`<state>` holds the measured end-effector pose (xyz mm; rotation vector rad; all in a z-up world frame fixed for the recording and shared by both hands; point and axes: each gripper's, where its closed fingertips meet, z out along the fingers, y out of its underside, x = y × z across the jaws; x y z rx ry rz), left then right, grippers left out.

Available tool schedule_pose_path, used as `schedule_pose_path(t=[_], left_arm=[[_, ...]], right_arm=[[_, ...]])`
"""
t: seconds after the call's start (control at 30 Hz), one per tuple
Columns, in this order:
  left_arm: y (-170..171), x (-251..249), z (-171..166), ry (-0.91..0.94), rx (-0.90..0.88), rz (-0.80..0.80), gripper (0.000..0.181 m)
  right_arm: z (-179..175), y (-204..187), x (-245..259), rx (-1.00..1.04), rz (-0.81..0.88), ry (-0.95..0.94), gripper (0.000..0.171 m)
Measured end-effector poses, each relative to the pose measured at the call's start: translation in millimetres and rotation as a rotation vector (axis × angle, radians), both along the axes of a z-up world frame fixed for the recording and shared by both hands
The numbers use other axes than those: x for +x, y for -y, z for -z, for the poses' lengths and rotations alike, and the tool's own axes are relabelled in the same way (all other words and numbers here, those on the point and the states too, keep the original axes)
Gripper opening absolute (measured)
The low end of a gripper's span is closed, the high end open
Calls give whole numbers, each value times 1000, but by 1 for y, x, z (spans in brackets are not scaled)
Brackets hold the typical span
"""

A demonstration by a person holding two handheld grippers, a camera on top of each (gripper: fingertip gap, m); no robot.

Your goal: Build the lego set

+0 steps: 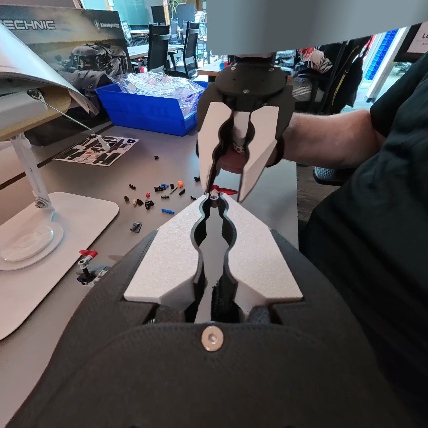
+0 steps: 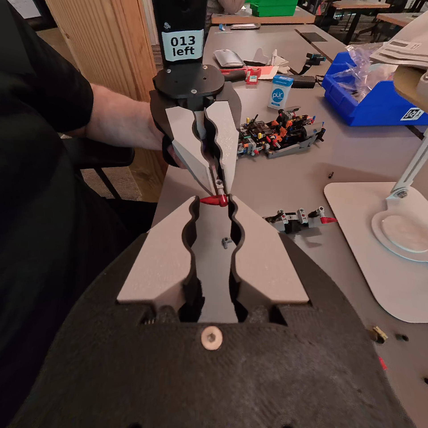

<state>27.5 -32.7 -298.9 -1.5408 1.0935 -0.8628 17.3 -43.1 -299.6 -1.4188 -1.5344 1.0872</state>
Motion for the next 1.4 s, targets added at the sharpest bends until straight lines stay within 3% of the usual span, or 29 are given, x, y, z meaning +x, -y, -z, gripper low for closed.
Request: schedule_pose_path(t=[0.47,0.7,1.0,1.4], left_arm=[[-4,-6,-2,7,35,-55,5],[-12,-16,-3,2,44,-114,15],[-47,-52,33,-249,86,-306,16],[-66,-61,59,-322,22,-381,15]], right_arm=[[-2,-4,-5,-4,-10,-26,21],[-2,-15,-5,2,20,-46,21],[33,-50,-10,111,97,31,21],[61,-74,-23,142,72,77,21]])
